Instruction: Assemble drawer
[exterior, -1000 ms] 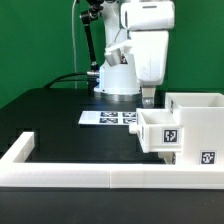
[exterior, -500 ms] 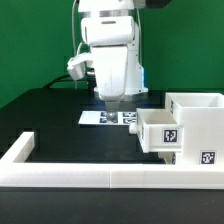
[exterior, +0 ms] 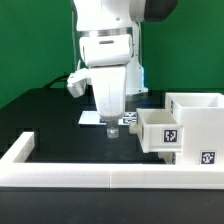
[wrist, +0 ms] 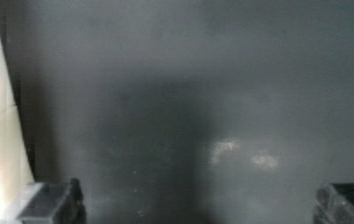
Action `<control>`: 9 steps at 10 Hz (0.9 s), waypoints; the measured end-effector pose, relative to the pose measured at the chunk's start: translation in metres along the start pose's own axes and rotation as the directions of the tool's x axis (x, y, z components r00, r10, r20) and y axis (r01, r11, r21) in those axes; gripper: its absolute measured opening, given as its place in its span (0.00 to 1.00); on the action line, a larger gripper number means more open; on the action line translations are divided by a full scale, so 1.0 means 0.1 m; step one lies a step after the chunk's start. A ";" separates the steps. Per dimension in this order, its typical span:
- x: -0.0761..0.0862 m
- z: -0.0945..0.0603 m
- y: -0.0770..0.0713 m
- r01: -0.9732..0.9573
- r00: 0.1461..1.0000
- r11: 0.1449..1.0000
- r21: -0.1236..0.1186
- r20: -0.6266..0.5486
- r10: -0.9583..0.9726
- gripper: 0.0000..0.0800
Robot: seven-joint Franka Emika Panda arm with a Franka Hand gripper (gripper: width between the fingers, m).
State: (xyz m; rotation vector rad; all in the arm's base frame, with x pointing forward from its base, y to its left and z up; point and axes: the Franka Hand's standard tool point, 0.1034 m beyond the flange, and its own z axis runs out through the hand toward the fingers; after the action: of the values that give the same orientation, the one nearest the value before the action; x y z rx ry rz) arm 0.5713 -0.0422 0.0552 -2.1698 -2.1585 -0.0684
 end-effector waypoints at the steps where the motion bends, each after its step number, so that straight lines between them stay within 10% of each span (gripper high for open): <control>1: 0.07 -0.02 0.03 -0.001 1.000 1.000 0.002 -0.002 0.001 0.81; 9: 0.22 -0.01 0.12 0.020 1.000 1.000 0.016 -0.010 -0.020 0.81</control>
Offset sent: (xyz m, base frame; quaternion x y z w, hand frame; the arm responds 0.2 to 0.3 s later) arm 0.0000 0.0000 0.0000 0.0000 0.0000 0.0000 1.0000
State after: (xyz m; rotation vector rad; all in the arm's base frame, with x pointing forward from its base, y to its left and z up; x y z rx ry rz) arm 0.5833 -0.0200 0.0583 -2.1348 -2.1687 -0.0629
